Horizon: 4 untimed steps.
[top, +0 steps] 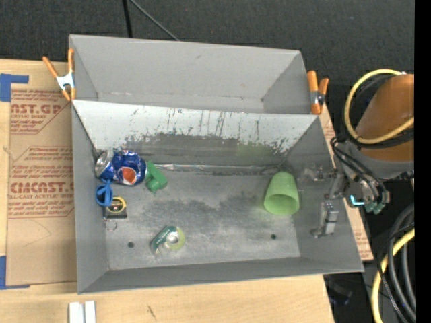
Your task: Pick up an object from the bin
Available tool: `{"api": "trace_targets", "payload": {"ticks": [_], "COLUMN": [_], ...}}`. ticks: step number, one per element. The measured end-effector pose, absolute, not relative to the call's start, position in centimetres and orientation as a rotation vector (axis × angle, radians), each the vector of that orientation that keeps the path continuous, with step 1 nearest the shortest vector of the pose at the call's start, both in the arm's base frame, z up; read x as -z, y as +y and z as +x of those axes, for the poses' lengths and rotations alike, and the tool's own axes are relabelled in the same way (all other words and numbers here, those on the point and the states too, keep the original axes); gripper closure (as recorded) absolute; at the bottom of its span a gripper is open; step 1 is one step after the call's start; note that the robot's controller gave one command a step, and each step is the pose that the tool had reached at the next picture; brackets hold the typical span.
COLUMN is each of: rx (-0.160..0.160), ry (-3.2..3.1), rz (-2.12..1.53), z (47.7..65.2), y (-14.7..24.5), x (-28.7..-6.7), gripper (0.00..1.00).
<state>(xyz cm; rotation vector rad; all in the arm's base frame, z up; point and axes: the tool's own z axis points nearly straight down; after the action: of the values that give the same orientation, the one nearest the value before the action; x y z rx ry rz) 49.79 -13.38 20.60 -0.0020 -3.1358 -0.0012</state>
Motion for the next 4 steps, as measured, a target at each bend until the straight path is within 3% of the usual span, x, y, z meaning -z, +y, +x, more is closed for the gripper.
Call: {"api": "trace_targets", "payload": {"ticks": [1, 2, 3, 4], "rx": [0.003, 0.001, 0.000, -0.002], "ry": [-3.141, -3.131, -3.136, -3.148], "rz": [-0.021, 0.177, 0.181, 0.204], "z": [59.0, 51.8, 52.1, 59.0], "y": [-11.7, -14.9, -14.7, -9.7], "x": [-8.6, -6.8, -6.9, -18.5], "gripper": [0.00, 0.00, 1.00, 1.00]}}
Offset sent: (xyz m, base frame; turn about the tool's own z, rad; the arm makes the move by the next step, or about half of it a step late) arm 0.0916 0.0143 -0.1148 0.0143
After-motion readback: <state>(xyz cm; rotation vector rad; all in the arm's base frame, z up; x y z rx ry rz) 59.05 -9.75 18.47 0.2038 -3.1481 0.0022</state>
